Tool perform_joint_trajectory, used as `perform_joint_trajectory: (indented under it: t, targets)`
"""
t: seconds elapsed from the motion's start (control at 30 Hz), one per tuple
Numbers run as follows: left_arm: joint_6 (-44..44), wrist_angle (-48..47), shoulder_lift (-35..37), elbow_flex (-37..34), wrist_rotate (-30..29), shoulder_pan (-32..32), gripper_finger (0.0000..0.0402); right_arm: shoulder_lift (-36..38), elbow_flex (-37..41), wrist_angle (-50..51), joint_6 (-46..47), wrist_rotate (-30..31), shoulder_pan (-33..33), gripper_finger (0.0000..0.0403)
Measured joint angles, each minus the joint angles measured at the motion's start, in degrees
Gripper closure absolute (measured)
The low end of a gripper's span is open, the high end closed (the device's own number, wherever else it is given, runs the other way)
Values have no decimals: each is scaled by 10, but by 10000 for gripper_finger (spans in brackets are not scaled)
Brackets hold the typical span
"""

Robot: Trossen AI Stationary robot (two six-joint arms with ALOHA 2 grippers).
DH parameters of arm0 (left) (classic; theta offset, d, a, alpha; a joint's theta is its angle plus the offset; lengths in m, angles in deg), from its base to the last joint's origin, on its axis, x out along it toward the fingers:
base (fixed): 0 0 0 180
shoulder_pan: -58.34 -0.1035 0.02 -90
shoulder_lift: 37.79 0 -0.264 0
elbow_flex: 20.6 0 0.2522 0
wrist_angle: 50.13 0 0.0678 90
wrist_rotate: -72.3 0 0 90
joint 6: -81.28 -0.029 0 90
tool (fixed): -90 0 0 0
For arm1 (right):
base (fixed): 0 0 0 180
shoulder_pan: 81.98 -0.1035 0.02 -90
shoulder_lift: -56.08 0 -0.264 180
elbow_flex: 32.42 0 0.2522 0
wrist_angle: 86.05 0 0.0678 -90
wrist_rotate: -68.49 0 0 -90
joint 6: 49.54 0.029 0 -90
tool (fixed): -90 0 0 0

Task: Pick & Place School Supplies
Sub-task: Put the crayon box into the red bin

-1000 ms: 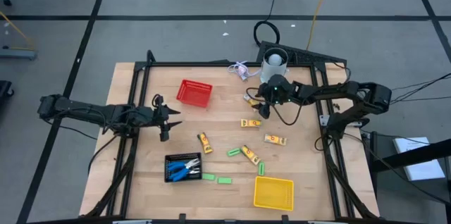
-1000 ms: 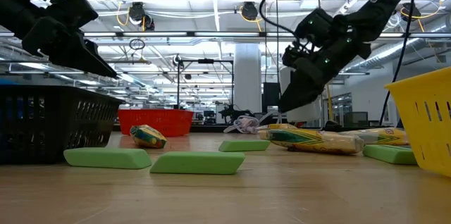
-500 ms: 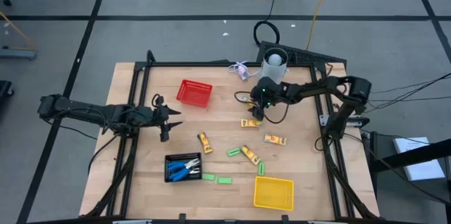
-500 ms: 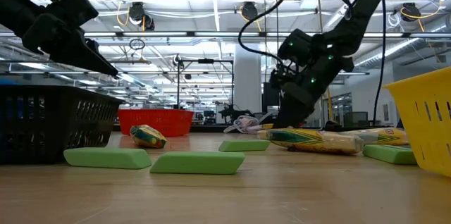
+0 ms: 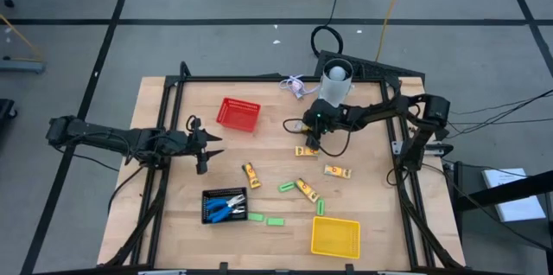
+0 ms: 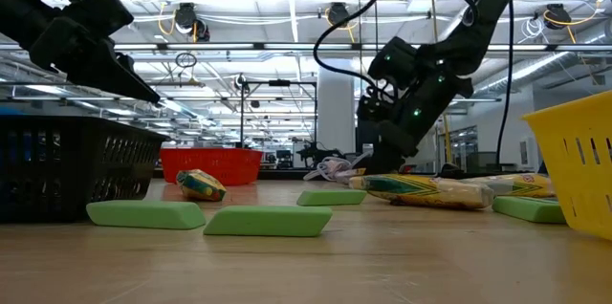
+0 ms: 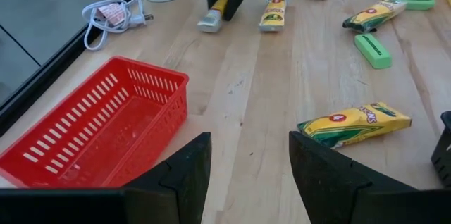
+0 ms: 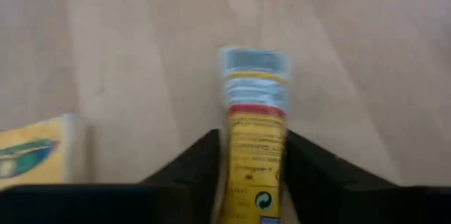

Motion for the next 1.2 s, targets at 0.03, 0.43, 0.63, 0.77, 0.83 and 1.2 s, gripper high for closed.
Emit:
perform_joint_trajectory:
  t: [0.03, 0.43, 0.63, 0.77, 0.83, 1.2]
  targets:
    - [2, 0, 0, 0, 0, 0, 211, 0, 0, 0, 0, -4, -2, 317]
    - [2, 0, 0, 0, 0, 0, 211, -2, 2, -31, -1, -45, -24, 346]
    - [2, 0, 0, 0, 0, 0, 211, -1, 2, -87, 0, -45, -30, 346]
    - [2, 0, 0, 0, 0, 0, 211, -1, 2, -116, 0, -45, -31, 346]
    - [1, 0, 0, 0, 0, 0, 211, -1, 2, -134, 0, -45, -31, 346]
    - [1, 0, 0, 0, 0, 0, 210, 0, 2, -362, 19, -75, -31, 346]
